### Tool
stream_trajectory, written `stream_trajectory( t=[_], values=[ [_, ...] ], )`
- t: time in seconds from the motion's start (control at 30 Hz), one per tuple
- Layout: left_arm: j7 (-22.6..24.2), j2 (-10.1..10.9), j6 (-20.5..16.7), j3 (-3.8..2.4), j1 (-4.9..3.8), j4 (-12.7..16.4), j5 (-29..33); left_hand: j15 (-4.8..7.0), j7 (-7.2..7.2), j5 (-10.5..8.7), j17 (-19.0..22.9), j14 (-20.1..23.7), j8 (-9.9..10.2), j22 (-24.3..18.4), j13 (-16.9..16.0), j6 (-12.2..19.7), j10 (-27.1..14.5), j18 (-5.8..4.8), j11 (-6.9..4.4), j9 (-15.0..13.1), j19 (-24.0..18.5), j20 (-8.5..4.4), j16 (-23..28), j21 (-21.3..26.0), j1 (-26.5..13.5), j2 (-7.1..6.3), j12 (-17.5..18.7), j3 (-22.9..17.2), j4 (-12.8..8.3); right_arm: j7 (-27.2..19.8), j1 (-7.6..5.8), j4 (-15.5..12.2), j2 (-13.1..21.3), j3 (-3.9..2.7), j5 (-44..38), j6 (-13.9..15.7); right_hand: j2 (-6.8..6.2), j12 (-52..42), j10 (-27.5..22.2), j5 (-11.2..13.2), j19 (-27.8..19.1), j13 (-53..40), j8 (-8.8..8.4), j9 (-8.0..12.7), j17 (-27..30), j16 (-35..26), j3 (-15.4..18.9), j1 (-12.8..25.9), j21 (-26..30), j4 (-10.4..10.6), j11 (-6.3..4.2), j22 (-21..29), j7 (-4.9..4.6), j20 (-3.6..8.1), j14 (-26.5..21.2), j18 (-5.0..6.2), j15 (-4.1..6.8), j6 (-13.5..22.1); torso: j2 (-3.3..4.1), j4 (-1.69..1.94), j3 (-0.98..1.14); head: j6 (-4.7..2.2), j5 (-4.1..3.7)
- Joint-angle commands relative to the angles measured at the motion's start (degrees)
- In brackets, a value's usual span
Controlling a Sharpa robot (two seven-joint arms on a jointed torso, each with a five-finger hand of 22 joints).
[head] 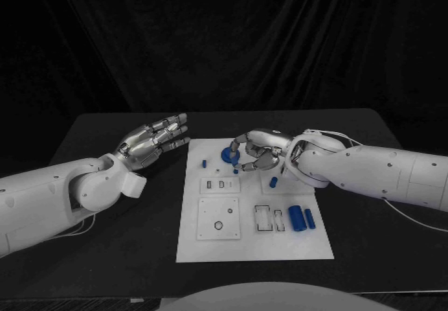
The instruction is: Assemble the parts on the task board
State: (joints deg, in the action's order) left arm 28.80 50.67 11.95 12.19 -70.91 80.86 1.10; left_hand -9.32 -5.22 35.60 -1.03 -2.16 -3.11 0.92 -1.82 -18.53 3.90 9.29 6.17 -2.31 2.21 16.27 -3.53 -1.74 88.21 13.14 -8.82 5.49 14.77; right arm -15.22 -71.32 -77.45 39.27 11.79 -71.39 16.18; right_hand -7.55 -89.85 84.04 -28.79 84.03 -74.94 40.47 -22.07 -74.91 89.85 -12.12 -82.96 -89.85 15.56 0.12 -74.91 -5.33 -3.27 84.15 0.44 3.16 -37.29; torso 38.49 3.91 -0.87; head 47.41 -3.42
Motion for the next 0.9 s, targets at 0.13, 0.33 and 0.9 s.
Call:
stream_trajectory(
  t=[0.13, 0.33, 0.9],
  values=[
    [0.65, -0.45, 1.03, -0.06, 0.20, -0.57, 0.13, -0.35, 0.32, 0.33, 0.00, 0.15, -0.17, -0.01, 0.02, 0.17, -0.16, 0.98, 0.00, -0.03, 0.04, -0.10, -0.29, -0.06, 0.41, 0.02, -0.29, -0.42, -0.07, 4.09, 1.02, -0.17, -1.23, -0.03, -3.55, -4.33, 0.05, -0.15, 5.96, 0.31, 5.97, -15.06, -0.52, 0.26, -15.09, 0.15, -0.27, 0.33, -0.15, -0.24, 0.36, -15.09, -0.12, -0.35, 5.85, -0.44, -0.48, -0.37, 0.00, -0.09, 0.01, 0.24, 0.12],
    [0.64, -0.48, 1.07, -0.06, 0.34, -0.75, 0.13, -0.35, 0.32, 0.33, 0.00, 0.15, -0.17, -0.01, 0.02, 0.17, -0.16, 0.98, 0.00, -0.03, 0.04, -0.10, -0.29, -0.06, 0.41, 0.02, -0.29, -0.42, -0.07, 4.72, 1.65, 0.05, -1.85, -0.03, -3.99, -4.74, -0.04, -0.15, 5.96, 0.40, 5.97, -15.06, -0.85, 0.45, -15.09, 0.15, -0.28, 0.39, -0.15, -0.40, 0.44, -15.09, -0.21, -0.41, 5.85, -0.44, -0.54, -0.34, 0.07, 0.04, 0.05, 0.16, 0.13],
    [0.35, -0.55, 1.12, -0.06, 0.53, -0.81, 0.13, -0.38, 0.39, 0.35, -0.01, 0.14, -0.19, -0.01, 0.02, 0.13, -0.18, 0.98, 0.02, -0.04, 0.05, -0.10, -0.31, -0.07, 0.44, 0.03, -0.29, -0.50, -0.09, 5.57, 2.79, 0.87, -2.69, -0.03, -4.63, -5.37, -0.05, -0.15, 5.96, 0.37, 5.97, -15.06, -1.69, 0.88, -15.09, 0.15, -0.45, 0.37, -0.15, -0.90, 0.62, -15.09, -0.39, -0.59, 5.85, -0.44, -0.74, 0.08, 0.01, -0.13, 0.04, 0.48, 0.33]
  ],
)
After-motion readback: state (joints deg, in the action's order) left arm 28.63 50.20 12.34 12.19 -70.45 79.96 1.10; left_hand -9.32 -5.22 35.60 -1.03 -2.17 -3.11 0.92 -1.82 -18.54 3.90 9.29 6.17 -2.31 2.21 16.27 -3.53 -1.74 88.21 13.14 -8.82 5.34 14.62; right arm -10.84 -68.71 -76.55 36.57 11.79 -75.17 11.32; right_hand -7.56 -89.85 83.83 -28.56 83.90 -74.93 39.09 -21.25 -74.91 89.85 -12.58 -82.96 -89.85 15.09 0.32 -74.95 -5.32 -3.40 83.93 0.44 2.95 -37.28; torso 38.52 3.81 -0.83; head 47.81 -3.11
